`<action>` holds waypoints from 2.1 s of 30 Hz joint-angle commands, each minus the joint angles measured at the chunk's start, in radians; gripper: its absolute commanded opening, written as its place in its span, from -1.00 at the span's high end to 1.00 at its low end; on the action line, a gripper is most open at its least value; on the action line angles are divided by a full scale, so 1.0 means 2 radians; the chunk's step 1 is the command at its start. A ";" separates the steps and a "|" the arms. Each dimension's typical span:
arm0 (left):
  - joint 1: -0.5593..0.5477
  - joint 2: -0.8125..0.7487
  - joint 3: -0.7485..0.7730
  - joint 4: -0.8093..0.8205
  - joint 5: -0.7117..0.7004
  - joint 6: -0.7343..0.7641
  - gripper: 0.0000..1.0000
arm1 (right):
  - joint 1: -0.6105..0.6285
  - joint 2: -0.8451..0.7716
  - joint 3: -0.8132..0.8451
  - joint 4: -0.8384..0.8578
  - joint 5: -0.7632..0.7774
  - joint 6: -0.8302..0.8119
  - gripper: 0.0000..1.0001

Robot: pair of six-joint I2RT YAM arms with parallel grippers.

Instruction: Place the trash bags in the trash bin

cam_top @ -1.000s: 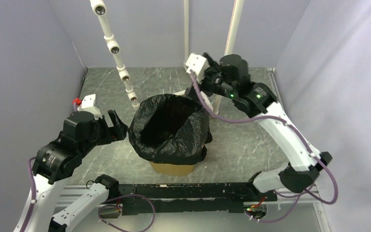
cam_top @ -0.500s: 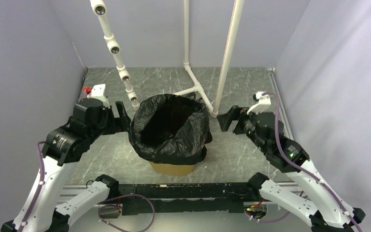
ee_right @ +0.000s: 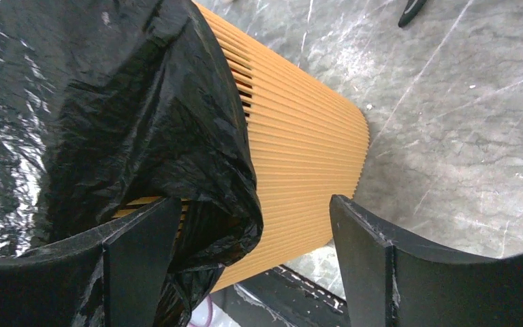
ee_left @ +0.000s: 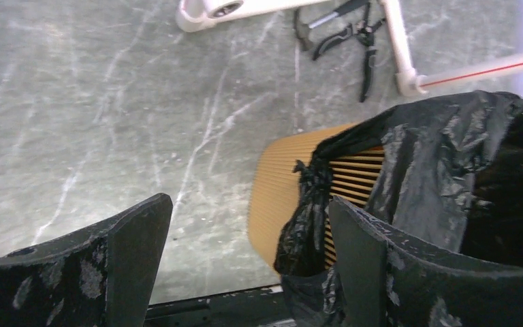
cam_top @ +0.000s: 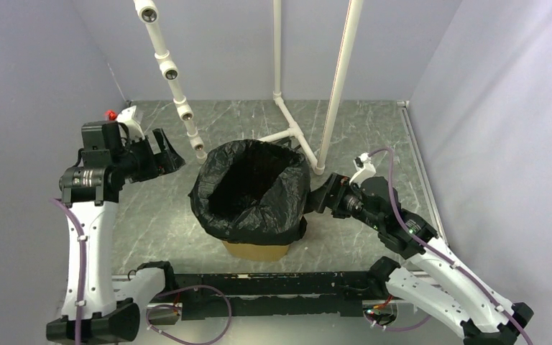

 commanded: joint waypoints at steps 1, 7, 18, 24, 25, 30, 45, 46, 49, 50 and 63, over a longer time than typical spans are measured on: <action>0.061 0.012 -0.028 0.038 0.202 0.021 -0.81 | 0.000 0.022 0.003 0.035 -0.028 0.007 -0.65; 0.108 -0.008 -0.104 0.076 0.334 0.027 -0.82 | 0.000 0.016 -0.001 0.009 0.018 -0.006 -0.29; 0.111 -0.026 -0.200 0.118 0.390 0.018 -0.65 | -0.001 0.119 0.054 0.028 0.000 -0.106 0.38; 0.111 -0.043 -0.266 0.183 0.422 -0.023 -0.32 | -0.005 0.141 0.062 0.042 -0.016 -0.120 0.60; 0.111 -0.045 -0.278 0.201 0.427 -0.033 -0.25 | -0.005 0.144 0.059 0.049 -0.022 -0.118 0.61; 0.111 -0.051 -0.324 0.268 0.445 -0.080 -0.09 | -0.005 0.171 0.064 0.048 -0.030 -0.122 0.64; 0.058 -0.055 -0.381 0.317 0.427 -0.124 0.30 | -0.005 0.210 0.053 0.059 -0.001 -0.100 0.65; 0.054 -0.061 -0.402 0.346 0.430 -0.158 0.33 | -0.005 0.213 0.054 0.061 0.014 -0.097 0.65; 0.045 -0.096 -0.438 0.384 0.389 -0.215 0.46 | -0.005 0.225 0.054 0.071 0.031 -0.088 0.61; 0.045 -0.108 -0.444 0.371 0.370 -0.217 0.50 | -0.006 0.229 0.051 0.074 0.038 -0.083 0.61; -0.010 -0.129 -0.483 0.356 0.256 -0.249 0.63 | -0.013 0.269 -0.005 0.131 0.015 -0.059 0.53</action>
